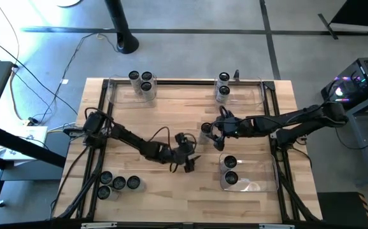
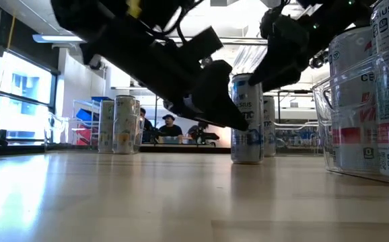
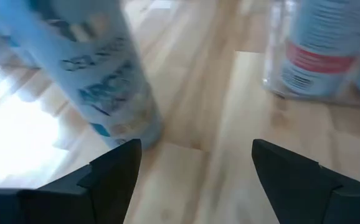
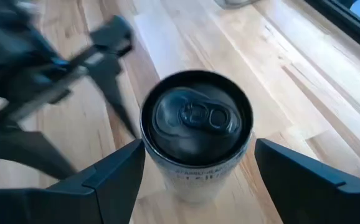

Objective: Sort soda cans
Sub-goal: Put the white-blue soda can into the top right transparent bin

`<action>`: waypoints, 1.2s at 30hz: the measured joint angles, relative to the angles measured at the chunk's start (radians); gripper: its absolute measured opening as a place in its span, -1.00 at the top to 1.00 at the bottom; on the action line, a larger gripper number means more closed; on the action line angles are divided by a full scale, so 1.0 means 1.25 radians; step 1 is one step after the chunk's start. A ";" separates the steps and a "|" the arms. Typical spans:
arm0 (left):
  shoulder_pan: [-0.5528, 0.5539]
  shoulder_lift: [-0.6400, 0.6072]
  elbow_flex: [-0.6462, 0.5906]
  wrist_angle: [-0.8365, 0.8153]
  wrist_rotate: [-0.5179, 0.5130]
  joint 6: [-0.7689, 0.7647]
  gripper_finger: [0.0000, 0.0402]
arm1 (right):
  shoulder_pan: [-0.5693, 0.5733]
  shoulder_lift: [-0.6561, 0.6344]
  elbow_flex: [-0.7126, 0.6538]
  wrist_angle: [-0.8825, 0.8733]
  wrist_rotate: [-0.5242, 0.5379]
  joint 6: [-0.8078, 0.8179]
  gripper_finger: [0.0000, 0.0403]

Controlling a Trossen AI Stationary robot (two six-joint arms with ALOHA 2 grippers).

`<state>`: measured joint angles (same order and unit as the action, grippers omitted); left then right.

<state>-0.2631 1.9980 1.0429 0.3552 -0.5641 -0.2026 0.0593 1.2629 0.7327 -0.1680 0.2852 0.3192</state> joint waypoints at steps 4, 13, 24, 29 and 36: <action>0.041 0.000 0.000 0.008 0.021 -0.004 -0.50 | -0.002 -0.004 0.005 -0.002 0.025 0.032 -0.48; 0.068 0.000 0.000 0.112 0.094 0.065 -0.50 | -0.002 -0.003 0.010 0.025 0.030 0.030 -0.48; 0.026 0.000 0.000 0.177 0.093 0.067 -0.50 | -0.005 0.040 0.010 0.027 0.017 -0.025 -0.47; 0.004 -0.006 0.000 0.168 0.031 0.067 -0.50 | -0.005 0.062 0.010 0.052 0.024 -0.030 -0.31; -0.031 -0.041 0.000 0.095 -0.086 0.049 -0.50 | -0.006 0.039 0.008 0.098 0.001 -0.082 -0.14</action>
<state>-0.3017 1.9466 1.0431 0.4744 -0.6715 -0.1411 0.0524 1.3119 0.7429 -0.0457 0.2858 0.2163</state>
